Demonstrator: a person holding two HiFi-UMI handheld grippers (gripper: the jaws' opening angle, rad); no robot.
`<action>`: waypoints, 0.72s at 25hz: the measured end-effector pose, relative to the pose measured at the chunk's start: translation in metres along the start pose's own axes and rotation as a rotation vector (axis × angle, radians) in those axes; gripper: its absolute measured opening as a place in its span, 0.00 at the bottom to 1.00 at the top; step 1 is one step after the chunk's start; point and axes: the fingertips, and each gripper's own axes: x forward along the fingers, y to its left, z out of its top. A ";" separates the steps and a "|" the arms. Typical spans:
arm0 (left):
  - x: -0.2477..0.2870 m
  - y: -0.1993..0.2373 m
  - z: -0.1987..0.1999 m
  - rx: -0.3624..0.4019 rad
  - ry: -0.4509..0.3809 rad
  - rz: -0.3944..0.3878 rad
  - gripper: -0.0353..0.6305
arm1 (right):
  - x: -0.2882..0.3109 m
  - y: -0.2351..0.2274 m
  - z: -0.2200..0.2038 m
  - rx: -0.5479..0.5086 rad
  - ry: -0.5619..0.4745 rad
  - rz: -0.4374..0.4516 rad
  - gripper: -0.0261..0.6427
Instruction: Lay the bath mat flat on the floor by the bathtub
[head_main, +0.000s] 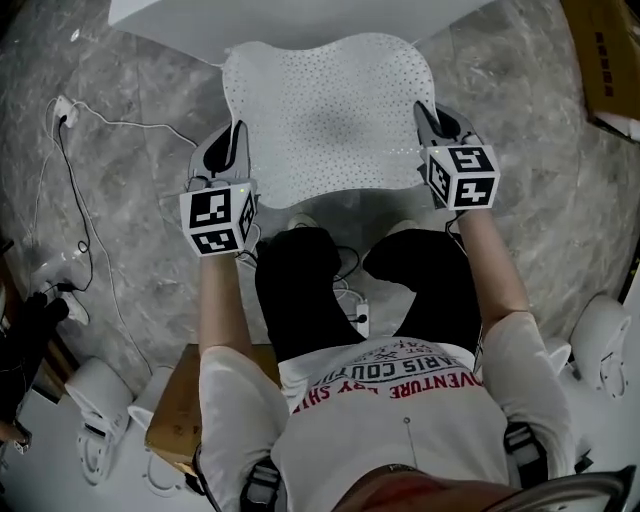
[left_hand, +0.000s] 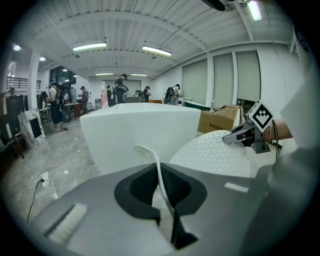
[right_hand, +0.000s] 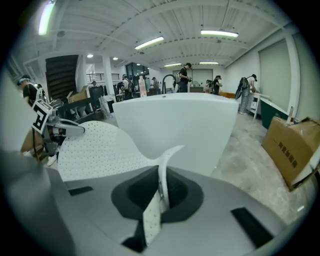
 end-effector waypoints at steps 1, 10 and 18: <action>0.012 0.002 -0.015 0.014 0.003 -0.005 0.08 | 0.013 -0.002 -0.013 -0.001 0.000 -0.001 0.06; 0.091 0.022 -0.114 0.104 0.018 -0.020 0.08 | 0.104 -0.009 -0.105 -0.071 0.003 -0.012 0.06; 0.126 0.031 -0.161 0.038 -0.024 -0.002 0.08 | 0.146 0.001 -0.145 -0.062 -0.023 -0.018 0.06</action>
